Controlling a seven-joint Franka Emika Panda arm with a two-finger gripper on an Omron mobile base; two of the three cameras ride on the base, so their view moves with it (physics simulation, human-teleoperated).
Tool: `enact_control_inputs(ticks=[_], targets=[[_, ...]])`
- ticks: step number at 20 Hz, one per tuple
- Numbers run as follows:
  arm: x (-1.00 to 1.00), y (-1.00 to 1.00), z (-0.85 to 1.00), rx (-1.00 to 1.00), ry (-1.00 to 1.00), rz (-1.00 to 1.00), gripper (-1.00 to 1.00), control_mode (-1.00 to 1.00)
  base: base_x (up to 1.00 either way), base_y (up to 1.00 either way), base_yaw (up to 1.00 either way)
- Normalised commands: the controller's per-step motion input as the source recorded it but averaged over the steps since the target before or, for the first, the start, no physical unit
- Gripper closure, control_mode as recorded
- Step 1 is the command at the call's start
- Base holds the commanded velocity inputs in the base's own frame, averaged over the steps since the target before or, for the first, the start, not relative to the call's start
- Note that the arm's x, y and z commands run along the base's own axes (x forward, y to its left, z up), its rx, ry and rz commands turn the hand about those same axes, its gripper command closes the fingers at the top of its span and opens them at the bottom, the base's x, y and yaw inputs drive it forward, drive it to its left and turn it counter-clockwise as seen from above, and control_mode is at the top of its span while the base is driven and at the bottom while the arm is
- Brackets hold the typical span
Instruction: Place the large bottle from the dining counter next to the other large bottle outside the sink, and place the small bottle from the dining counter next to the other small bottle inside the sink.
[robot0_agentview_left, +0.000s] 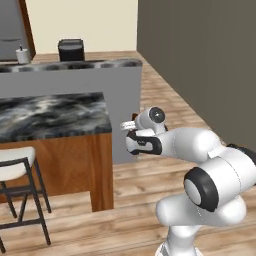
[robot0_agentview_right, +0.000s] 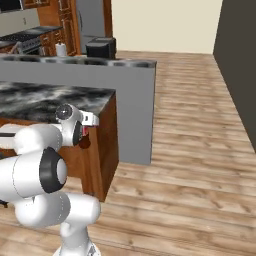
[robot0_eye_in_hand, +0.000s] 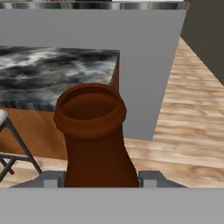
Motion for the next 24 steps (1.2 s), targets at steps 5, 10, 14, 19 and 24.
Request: enact_control_inputs(ticks=[5, 10, 14, 19, 24], targets=[[0.0, 0.0, 0.0, 0.0, 0.0, 0.0, 1.0, 1.0, 0.12, -0.87, 0.0], [0.0, 0.0, 0.0, 0.0, 0.0, 0.0, 1.0, 1.0, 0.14, -0.87, 0.0], [0.0, 0.0, 0.0, 0.0, 0.0, 0.0, 1.0, 1.0, 0.4, -0.82, 0.0], [0.0, 0.0, 0.0, 0.0, 0.0, 0.0, 1.0, 1.0, 0.55, -0.68, 0.0], [0.0, 0.0, 0.0, 0.0, 0.0, 0.0, 1.0, 1.0, 0.61, -0.63, 0.0]])
